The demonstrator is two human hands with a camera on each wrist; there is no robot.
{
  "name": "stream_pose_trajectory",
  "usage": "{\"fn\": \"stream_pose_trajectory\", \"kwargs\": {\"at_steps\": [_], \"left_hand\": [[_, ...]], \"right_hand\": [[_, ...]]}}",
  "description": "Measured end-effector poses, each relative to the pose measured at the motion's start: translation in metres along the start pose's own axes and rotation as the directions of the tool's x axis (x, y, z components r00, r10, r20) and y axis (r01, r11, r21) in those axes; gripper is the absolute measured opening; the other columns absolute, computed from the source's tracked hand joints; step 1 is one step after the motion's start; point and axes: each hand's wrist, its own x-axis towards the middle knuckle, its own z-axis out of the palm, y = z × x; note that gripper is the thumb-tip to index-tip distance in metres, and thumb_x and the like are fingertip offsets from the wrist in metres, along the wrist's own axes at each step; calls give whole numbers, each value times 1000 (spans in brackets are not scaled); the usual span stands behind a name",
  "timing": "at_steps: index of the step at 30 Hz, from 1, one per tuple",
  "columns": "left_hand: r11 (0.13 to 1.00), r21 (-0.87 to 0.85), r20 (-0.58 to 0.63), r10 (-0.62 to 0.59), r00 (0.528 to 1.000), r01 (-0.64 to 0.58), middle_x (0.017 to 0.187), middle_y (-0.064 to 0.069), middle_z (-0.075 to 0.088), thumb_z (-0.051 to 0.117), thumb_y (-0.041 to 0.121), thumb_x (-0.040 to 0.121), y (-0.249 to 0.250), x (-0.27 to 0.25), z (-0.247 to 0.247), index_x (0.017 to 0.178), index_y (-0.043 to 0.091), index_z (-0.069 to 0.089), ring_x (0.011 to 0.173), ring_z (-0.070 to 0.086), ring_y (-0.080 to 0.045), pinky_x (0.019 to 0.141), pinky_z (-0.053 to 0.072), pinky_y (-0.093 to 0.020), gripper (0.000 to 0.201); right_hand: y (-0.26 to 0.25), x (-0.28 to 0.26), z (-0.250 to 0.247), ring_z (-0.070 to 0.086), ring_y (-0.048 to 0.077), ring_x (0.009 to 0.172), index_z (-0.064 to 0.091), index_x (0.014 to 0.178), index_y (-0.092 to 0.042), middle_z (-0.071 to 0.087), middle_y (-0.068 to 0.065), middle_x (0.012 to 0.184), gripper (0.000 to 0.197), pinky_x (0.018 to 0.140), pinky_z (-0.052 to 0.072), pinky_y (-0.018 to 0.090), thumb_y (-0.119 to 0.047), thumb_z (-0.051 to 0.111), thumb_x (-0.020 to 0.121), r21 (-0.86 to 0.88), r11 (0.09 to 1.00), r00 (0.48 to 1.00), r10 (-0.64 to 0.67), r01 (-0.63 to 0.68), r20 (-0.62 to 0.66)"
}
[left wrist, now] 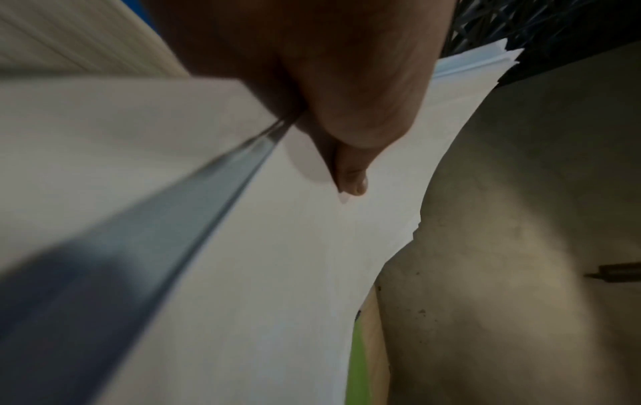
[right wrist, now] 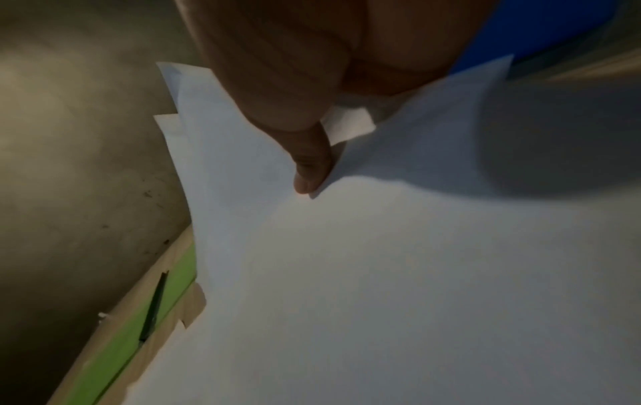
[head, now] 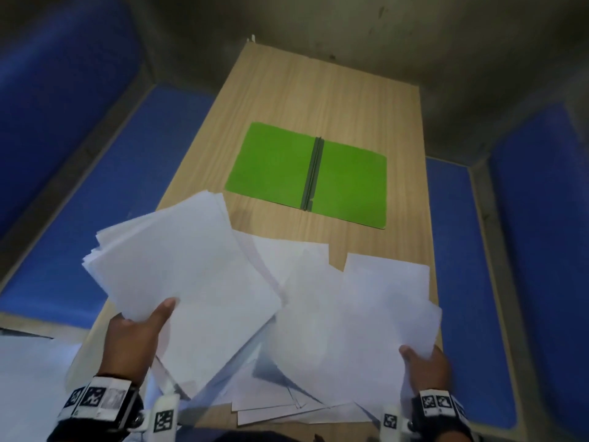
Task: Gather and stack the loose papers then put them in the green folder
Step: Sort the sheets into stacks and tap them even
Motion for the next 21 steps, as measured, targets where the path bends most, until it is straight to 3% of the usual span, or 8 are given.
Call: {"fn": "stream_pose_trajectory", "kwargs": {"at_steps": [3, 7, 10, 13, 16, 18, 20, 21], "left_hand": [[998, 57, 71, -21, 997, 17, 90, -12, 70, 81, 26, 81, 0, 3, 12, 99, 4, 68, 87, 66, -31, 80, 50, -37, 31], [971, 238, 201, -52, 978, 3, 69, -3, 70, 81, 26, 80, -17, 2, 37, 74, 9, 69, 67, 67, -27, 57, 48, -31, 21], [949, 315, 195, -39, 980, -25, 68, 2, 68, 77, 26, 84, -31, 2, 47, 71, 14, 68, 66, 65, -19, 60, 49, -31, 20], [938, 347, 176, -50, 983, -14, 70, 2, 68, 75, 29, 85, -37, 4, 48, 76, 14, 69, 69, 66, -21, 64, 51, -33, 18], [944, 330, 181, -45, 983, -17, 72, 1, 70, 75, 29, 85, -37, 3, 49, 73, 18, 68, 70, 67, -21, 65, 53, -34, 18], [944, 328, 172, -47, 984, -13, 72, -2, 71, 75, 30, 84, -37, 3, 49, 70, 19, 67, 69, 68, -23, 68, 56, -38, 20], [943, 333, 162, -45, 986, -12, 71, -4, 71, 75, 31, 83, -36, 2, 49, 67, 18, 66, 68, 69, -26, 69, 58, -41, 23], [943, 333, 162, -44, 986, -13, 70, -5, 71, 75, 31, 83, -36, 2, 49, 66, 18, 65, 68, 69, -27, 69, 57, -41, 24]], "right_hand": [[-10, 0, -14, 61, 39, 108, 64, 113, 6, 66, 23, 117, 39, 87, 44, 36, -10, 74, 79, 62, 998, 999, -11, 14, -42], [-29, -2, -38, 65, 37, 95, 66, 104, 7, 69, 24, 108, 44, 88, 51, 45, -27, 75, 78, 123, 992, 993, 54, -41, -105], [-41, -5, -61, 63, 40, 101, 63, 107, 13, 65, 30, 111, 47, 86, 47, 40, -26, 73, 83, 251, 968, 983, 60, -16, -171], [-46, -7, -75, 64, 32, 99, 63, 112, 8, 67, 22, 112, 52, 84, 46, 37, -35, 71, 83, 428, 903, 967, 77, 36, -244], [-38, 1, -79, 64, 27, 85, 67, 107, 0, 70, 17, 106, 71, 79, 47, 37, -63, 68, 74, 557, 830, 946, 181, -1, -268], [-41, 3, -78, 63, 27, 78, 67, 96, -1, 73, 14, 94, 87, 74, 51, 35, -80, 65, 58, 566, 823, 971, 178, -56, -162], [-51, -3, -70, 65, 21, 73, 63, 89, -11, 74, -1, 72, 86, 63, 53, 23, -82, 68, 41, 585, 806, 994, 108, -90, 5], [-57, -8, -61, 67, 18, 76, 63, 93, -11, 74, -2, 73, 79, 63, 52, 20, -75, 72, 49, 600, 796, 997, 58, -79, 54]]}}
